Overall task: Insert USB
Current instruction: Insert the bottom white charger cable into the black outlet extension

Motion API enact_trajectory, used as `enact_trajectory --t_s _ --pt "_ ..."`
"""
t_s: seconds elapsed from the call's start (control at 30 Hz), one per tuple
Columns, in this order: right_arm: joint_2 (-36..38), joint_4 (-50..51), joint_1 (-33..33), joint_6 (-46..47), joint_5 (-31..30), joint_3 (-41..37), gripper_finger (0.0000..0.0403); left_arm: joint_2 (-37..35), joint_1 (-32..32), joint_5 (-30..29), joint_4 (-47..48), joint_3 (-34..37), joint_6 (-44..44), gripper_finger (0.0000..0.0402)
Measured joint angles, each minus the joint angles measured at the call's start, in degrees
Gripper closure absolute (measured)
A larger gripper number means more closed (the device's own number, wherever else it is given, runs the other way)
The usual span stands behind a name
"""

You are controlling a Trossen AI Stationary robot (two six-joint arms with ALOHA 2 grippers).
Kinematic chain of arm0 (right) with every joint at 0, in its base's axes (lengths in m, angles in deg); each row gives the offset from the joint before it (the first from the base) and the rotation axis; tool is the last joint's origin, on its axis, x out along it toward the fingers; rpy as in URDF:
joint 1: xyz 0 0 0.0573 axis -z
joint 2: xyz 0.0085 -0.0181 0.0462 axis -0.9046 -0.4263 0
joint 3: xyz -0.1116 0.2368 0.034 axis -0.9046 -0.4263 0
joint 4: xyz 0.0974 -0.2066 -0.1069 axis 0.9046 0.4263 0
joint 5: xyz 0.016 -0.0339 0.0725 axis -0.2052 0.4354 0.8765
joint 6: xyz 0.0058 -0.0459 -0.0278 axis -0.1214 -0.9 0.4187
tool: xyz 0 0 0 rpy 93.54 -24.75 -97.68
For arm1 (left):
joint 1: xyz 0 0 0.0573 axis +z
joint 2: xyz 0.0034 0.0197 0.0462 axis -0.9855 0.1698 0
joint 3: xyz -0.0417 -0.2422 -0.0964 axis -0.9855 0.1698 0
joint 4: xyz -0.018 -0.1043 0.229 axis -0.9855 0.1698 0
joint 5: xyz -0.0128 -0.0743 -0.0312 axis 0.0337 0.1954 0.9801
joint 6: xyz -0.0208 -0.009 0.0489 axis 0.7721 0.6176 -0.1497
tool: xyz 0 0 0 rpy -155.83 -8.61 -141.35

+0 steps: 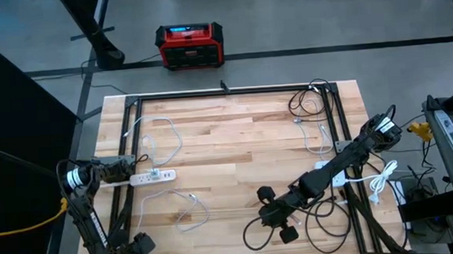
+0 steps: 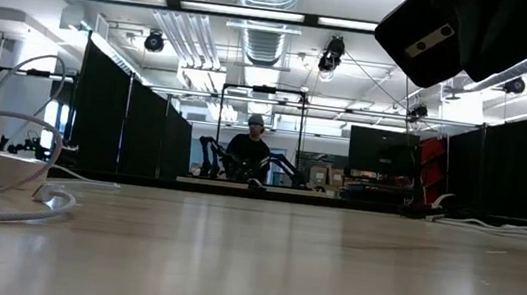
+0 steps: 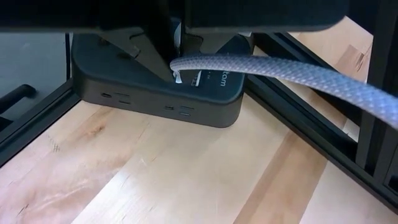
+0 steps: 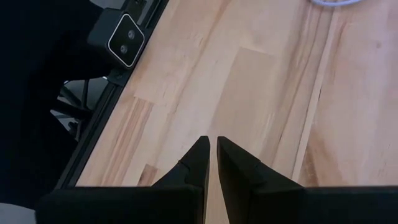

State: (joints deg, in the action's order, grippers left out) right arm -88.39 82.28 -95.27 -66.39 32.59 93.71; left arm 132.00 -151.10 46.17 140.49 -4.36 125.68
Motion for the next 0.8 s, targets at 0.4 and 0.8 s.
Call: enact_trajectory --t_s 0.4,0.8 --pt "0.00 0.02 0.00 0.00 0.00 0.00 0.0387 0.07 0.00 0.06 0.88 0.13 1.20 0.0384" --pt "0.00 0.01 -0.19 0.02 -0.01 0.00 0.0387 0.20 -0.07 0.04 1.93 0.24 1.25 0.0377"
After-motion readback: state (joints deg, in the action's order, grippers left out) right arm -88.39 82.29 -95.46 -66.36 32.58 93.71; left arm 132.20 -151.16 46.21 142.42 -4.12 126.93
